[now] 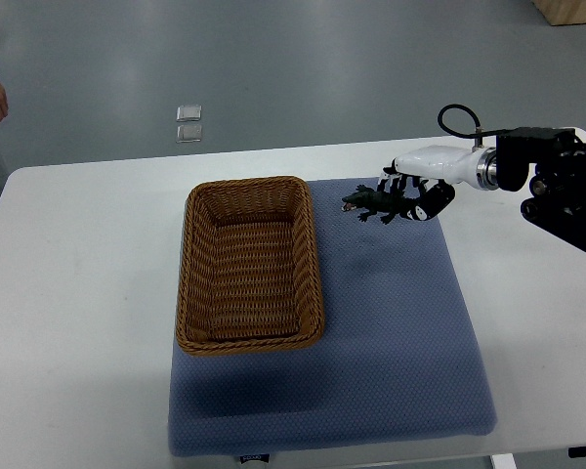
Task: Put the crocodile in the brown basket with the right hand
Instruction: 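Carry the crocodile with the right hand over the wicker basket and lower it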
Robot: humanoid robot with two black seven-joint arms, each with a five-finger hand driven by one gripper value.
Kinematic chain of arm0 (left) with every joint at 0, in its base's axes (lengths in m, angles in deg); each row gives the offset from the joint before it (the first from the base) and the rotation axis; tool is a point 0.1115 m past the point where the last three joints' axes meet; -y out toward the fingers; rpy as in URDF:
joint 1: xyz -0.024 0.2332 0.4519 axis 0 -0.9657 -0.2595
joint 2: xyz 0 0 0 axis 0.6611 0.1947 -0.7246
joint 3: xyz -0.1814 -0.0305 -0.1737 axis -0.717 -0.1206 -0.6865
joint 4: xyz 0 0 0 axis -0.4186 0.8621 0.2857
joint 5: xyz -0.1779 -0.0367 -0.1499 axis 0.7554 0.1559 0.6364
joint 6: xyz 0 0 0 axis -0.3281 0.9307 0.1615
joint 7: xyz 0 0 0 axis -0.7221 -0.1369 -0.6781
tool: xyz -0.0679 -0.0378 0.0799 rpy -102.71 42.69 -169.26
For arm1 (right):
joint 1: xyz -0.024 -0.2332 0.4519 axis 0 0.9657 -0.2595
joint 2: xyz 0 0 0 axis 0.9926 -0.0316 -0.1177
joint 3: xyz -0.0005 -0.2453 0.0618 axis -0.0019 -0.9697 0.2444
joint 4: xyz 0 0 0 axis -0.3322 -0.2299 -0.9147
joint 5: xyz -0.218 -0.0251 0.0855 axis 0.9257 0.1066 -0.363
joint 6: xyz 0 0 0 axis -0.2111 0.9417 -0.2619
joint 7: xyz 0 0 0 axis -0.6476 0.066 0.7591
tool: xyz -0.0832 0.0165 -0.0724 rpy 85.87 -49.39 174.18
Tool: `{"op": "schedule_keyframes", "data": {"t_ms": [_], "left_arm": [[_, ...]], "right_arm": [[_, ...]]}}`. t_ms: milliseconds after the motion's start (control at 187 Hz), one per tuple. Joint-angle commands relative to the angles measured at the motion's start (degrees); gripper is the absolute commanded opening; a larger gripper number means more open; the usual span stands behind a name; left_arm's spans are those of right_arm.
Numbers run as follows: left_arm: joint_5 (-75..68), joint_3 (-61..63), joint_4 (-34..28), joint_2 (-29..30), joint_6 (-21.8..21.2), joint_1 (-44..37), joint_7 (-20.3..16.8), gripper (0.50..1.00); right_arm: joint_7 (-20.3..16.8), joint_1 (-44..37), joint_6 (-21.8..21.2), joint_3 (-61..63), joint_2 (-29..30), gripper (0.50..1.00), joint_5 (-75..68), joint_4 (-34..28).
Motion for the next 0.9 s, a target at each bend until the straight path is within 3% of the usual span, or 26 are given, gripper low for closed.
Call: {"op": "schedule_keyframes", "data": {"t_ms": [0, 225, 434, 723, 895], "left_arm": [[0.0, 0.0, 0.0, 0.0, 0.0, 0.0, 0.0, 1.0], [0.0, 0.0, 0.1, 0.0, 0.0, 0.0, 0.0, 1.0], [0.0, 0.0, 0.1, 0.0, 0.0, 0.0, 0.0, 1.0], [0.0, 0.0, 0.1, 0.0, 0.0, 0.0, 0.0, 1.0], [0.0, 0.0, 0.0, 0.0, 0.0, 0.0, 0.0, 1.0]], "right_arm": [[0.0, -2.6, 0.2, 0.0, 0.3, 0.5, 0.1, -0.1], [0.0, -8.4, 0.1, -0.1, 3.3, 0.5, 0.1, -0.2], [0.0, -10.7, 0.2, -0.1, 11.2, 0.5, 0.4, -0.3], [0.2, -9.4, 0.0, -1.2, 20.8, 0.5, 1.1, -0.5], [0.1, -6.8, 0.2, -3.0, 23.6, 0.5, 1.8, -0.5]]}}
